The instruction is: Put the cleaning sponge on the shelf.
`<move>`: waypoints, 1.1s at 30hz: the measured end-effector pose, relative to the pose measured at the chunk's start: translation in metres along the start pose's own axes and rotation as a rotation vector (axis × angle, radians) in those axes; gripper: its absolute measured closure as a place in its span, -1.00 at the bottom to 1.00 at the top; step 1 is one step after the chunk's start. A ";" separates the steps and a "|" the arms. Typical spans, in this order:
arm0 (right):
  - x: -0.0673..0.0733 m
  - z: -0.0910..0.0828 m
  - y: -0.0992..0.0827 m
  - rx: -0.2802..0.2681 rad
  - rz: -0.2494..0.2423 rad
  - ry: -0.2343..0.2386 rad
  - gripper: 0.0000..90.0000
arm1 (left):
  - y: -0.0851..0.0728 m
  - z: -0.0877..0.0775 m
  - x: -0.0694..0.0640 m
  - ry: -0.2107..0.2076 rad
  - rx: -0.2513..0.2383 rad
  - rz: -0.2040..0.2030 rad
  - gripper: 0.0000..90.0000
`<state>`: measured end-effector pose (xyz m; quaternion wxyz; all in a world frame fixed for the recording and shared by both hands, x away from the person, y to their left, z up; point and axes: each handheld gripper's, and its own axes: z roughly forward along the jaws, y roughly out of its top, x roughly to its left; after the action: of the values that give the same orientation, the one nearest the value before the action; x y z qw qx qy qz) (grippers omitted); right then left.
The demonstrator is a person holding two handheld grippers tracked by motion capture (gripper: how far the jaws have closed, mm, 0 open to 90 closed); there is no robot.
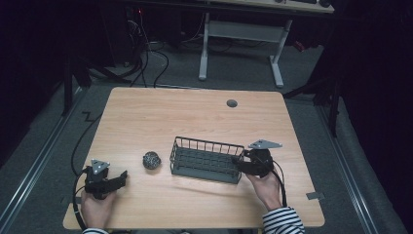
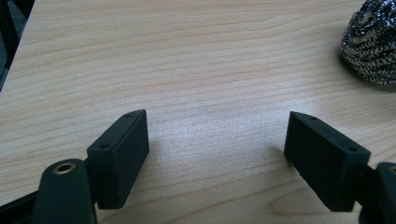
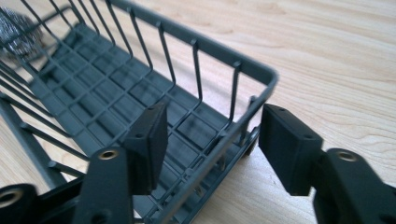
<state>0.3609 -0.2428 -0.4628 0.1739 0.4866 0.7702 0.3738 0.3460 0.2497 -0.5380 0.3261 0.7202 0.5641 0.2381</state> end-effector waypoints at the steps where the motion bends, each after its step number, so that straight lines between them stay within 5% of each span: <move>1: -0.002 -0.002 0.000 -0.011 0.014 0.008 -0.12 | 0.000 0.000 0.000 0.000 0.000 0.000 -0.50; 13: -0.017 -0.042 -0.006 -0.180 0.055 -0.020 -0.05 | 0.000 0.000 0.000 0.003 0.003 0.003 -0.50; 18: -0.034 -0.052 -0.020 -0.232 0.097 -0.083 -0.06 | 0.000 0.000 0.000 0.003 0.003 0.003 -0.50; 24: -0.049 -0.050 -0.036 -0.226 0.138 -0.139 -0.07 | 0.000 0.000 0.000 0.003 0.003 0.003 -0.50; 33: -0.070 -0.028 -0.064 -0.096 0.151 -0.261 -0.08 | 0.000 0.000 0.000 0.003 0.004 0.004 -0.50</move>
<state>0.3361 -0.3314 -0.4993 0.2671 0.5785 0.6836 0.3559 0.3461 0.2493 -0.5378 0.3235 0.7216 0.5635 0.2389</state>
